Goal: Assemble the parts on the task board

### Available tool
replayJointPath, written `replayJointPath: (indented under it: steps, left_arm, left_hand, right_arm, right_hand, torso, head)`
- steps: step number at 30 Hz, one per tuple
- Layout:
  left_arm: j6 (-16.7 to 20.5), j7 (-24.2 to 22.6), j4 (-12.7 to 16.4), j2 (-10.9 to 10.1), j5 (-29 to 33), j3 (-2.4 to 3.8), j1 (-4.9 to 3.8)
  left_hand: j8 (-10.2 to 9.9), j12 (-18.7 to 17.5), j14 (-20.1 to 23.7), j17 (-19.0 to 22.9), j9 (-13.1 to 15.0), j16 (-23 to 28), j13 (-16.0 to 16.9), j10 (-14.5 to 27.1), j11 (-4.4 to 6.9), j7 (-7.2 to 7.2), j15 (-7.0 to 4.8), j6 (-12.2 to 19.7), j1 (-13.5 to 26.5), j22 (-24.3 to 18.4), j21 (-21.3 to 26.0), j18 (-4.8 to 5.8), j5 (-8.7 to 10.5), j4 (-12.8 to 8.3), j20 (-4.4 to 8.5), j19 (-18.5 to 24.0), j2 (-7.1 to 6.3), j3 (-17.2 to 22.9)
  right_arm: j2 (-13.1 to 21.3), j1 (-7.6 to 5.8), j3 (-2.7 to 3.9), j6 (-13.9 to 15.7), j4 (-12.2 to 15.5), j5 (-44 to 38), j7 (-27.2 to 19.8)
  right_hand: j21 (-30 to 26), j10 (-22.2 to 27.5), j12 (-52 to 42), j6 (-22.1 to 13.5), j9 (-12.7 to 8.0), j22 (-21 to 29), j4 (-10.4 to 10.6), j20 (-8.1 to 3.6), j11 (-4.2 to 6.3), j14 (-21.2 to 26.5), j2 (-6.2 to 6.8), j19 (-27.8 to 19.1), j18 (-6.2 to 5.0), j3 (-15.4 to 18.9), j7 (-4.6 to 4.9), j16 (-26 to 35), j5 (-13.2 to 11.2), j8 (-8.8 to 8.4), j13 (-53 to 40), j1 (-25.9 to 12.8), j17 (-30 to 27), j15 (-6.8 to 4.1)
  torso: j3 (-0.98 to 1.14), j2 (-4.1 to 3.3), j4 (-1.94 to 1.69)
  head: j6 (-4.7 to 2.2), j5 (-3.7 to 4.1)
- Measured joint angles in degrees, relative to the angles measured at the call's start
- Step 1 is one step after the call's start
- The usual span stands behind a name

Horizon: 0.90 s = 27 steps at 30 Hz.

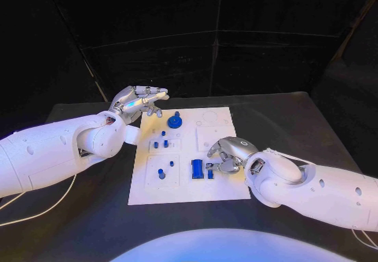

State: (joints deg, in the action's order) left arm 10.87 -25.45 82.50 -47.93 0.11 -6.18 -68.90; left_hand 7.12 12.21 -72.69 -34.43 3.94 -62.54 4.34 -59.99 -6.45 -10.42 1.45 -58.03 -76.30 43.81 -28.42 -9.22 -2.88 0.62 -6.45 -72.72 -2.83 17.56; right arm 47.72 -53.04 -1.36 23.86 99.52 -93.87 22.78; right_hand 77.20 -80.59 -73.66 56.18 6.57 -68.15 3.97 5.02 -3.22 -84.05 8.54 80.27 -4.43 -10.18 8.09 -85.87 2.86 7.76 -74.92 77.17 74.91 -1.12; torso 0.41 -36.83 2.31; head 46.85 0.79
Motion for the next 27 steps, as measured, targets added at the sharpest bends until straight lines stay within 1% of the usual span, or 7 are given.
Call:
replayJointPath:
  steps: [10,15,18,20,21,24,27]
  left_arm:
    - [-0.08,0.06,-0.05,0.04,0.0,-0.18,0.0]
    - [-0.12,0.09,-0.07,0.06,0.0,-0.28,0.0]
    - [-0.13,0.1,-0.08,0.06,0.0,-0.33,0.0]
    - [-0.13,0.14,-0.08,0.06,0.0,-0.35,0.0]
    - [-0.13,0.15,-0.08,0.05,0.0,-0.36,0.0]
    - [-0.13,0.2,-0.06,0.02,0.0,-0.38,0.0]
    - [-0.13,0.25,-0.03,0.01,0.0,-0.39,0.0]
  left_hand:
    - [0.0,0.0,0.0,0.0,0.0,0.01,0.0,0.0,0.0,0.0,0.0,0.0,0.0,0.0,0.0,0.0,0.0,0.0,0.0,0.0,0.0,0.0]
    - [0.0,0.0,0.0,0.0,0.0,0.01,0.0,0.0,0.0,0.0,0.0,0.0,0.0,0.01,0.0,0.0,0.0,0.0,0.0,0.0,0.0,0.0]
    - [0.0,0.0,0.0,-0.01,0.0,0.01,0.0,0.0,0.0,0.0,0.0,0.0,0.0,0.01,0.0,0.0,0.0,0.0,0.0,0.0,0.0,0.0]
    - [0.0,0.0,0.0,-0.01,0.0,0.01,0.0,0.0,0.0,0.0,0.0,0.0,0.0,0.01,0.0,0.0,0.0,0.0,0.0,0.0,0.0,0.0]
    - [0.0,0.0,0.0,-0.01,0.0,0.01,0.0,0.0,0.0,0.0,0.0,0.0,0.0,0.01,0.0,0.0,0.0,0.0,0.0,0.0,0.0,0.0]
    - [0.0,0.0,0.0,-0.01,0.0,0.01,0.0,0.21,-0.21,0.0,0.0,0.0,0.0,-0.02,0.0,0.0,0.0,0.0,0.0,0.0,0.0,0.0]
    - [0.0,0.0,0.0,-0.01,0.0,0.01,-0.04,0.21,-0.21,0.0,0.0,0.0,0.0,-0.05,0.0,0.0,0.0,0.0,0.0,0.0,0.0,0.0]
  right_arm:
    - [0.21,0.13,-0.16,2.0,-0.19,0.91,-2.2]
    - [0.81,0.16,-0.17,4.85,0.5,2.69,-5.75]
    - [1.25,0.16,-0.16,5.62,0.72,3.68,-7.43]
    - [1.53,0.16,-0.16,5.64,0.7,4.43,-8.14]
    - [1.6,0.16,-0.16,5.56,0.65,4.73,-8.34]
    - [1.77,0.16,-0.16,4.96,0.58,5.66,-8.76]
    - [1.85,0.16,-0.16,4.23,0.59,6.32,-8.93]
  right_hand:
    - [0.0,-0.27,-0.83,0.2,-0.11,-0.22,0.62,-0.22,0.27,0.0,-0.71,0.22,0.0,1.98,-0.2,0.0,0.0,0.43,0.0,-0.66,0.0,0.0]
    - [0.0,-0.39,-0.83,1.2,-0.11,-0.44,0.49,-0.22,0.39,0.22,-2.66,0.22,0.0,2.11,-0.58,0.0,0.0,1.19,0.0,1.21,0.0,-0.22]
    - [0.0,-0.46,-0.83,2.22,-0.11,-0.44,0.32,-0.22,0.48,-0.01,-3.25,0.22,0.01,2.52,-0.82,0.0,0.0,1.57,0.0,1.14,0.0,-0.44]
    - [0.0,-0.13,-0.58,2.55,-0.11,-0.36,1.13,-0.37,0.81,-0.01,-3.92,0.07,0.01,3.32,-1.14,0.0,0.0,1.83,0.0,0.44,0.01,-0.44]
    - [0.0,-0.06,-0.38,2.67,-0.11,-0.28,1.46,-0.43,0.89,-0.01,-4.22,0.01,0.0,3.66,-1.02,0.0,0.0,1.84,0.0,0.13,0.03,-0.44]
    - [0.0,-0.06,-0.37,3.44,-0.11,-0.22,1.54,-0.65,0.89,0.13,-4.29,0.22,-0.01,4.04,-1.3,0.0,0.0,2.14,-0.01,0.11,0.04,-0.57]
    - [0.0,0.15,-0.37,3.8,-0.1,-0.22,1.54,-0.65,1.09,0.01,-5.31,0.22,0.0,4.04,-1.53,0.0,0.0,2.17,-0.01,0.66,0.04,-0.85]
  torso:
    - [0.0,-0.01,0.01]
    - [-0.01,-0.01,0.05]
    - [-0.01,-0.01,0.05]
    - [-0.02,0.0,0.05]
    - [-0.02,0.01,0.05]
    - [-0.05,0.01,0.05]
    - [-0.05,0.01,0.05]
  head:
    - [-0.06,0.0]
    - [-0.15,0.01]
    - [-0.15,0.05]
    - [-0.16,0.1]
    - [-0.16,0.1]
    - [-0.16,0.11]
    - [-0.14,0.12]
